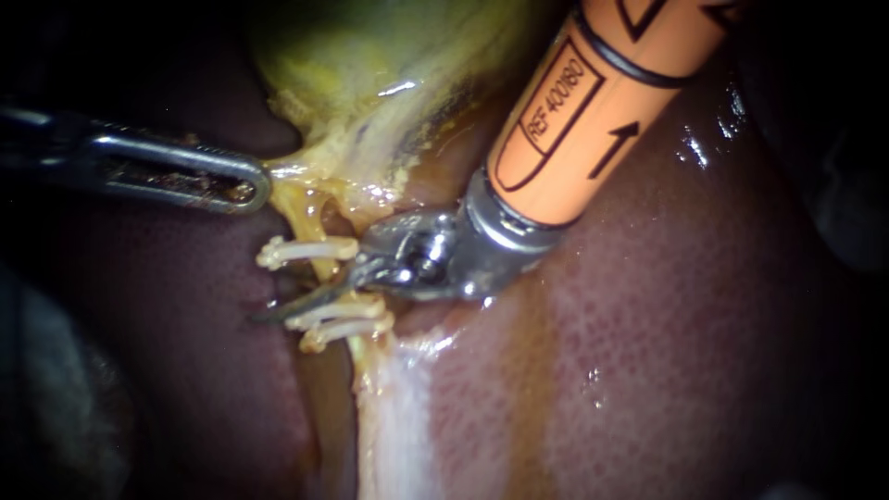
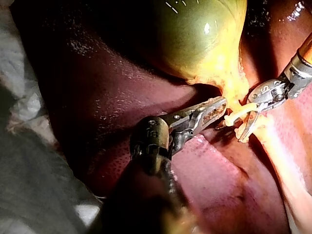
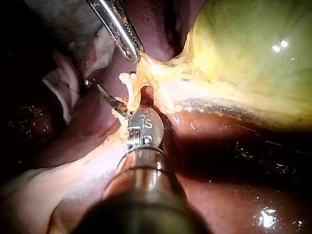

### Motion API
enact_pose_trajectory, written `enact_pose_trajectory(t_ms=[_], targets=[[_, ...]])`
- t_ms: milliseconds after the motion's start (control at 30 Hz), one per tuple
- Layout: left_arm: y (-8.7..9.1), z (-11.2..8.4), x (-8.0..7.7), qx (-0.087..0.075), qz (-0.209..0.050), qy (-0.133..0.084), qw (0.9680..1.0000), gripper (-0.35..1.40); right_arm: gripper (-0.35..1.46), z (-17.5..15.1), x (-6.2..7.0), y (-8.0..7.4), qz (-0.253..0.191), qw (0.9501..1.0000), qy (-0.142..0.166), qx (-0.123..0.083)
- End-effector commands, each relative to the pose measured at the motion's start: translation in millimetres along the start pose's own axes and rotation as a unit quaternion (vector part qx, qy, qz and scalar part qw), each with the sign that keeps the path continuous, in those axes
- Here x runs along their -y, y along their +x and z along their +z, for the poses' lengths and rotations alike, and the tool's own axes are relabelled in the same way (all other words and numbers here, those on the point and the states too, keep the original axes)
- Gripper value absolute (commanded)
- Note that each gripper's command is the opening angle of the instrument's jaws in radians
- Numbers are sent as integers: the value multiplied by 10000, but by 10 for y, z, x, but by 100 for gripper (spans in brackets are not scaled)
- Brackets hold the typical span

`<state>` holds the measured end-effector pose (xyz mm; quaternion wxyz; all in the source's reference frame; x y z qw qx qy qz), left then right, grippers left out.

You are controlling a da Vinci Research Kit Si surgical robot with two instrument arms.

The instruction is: Go to the cutting position left tube

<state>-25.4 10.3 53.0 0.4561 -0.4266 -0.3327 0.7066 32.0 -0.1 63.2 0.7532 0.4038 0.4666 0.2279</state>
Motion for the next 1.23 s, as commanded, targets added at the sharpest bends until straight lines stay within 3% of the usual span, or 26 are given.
enact_pose_trajectory(t_ms=[33, 233, 567, 767, 1233], targets=[[0, 0, 0, -1, -1, 3, 10000, -35, 143, 1, 1, 1, 0, 10000, 4, 5], [0, 1, 0, -1, -1, 4, 10000, -35, 143, 1, 8, 7, 28, 9999, 114, -127], [0, 1, 1, -1, 1, 4, 10000, -35, 140, -2, 46, 26, 77, 9969, 732, -284], [-1, 1, 2, -1, 4, 3, 10000, -35, 136, -2, 60, 30, 122, 9948, 968, -290], [-1, 2, 2, -1, 5, 3, 10000, -35, 133, -3, 60, 29, 118, 9945, 996, -289]])
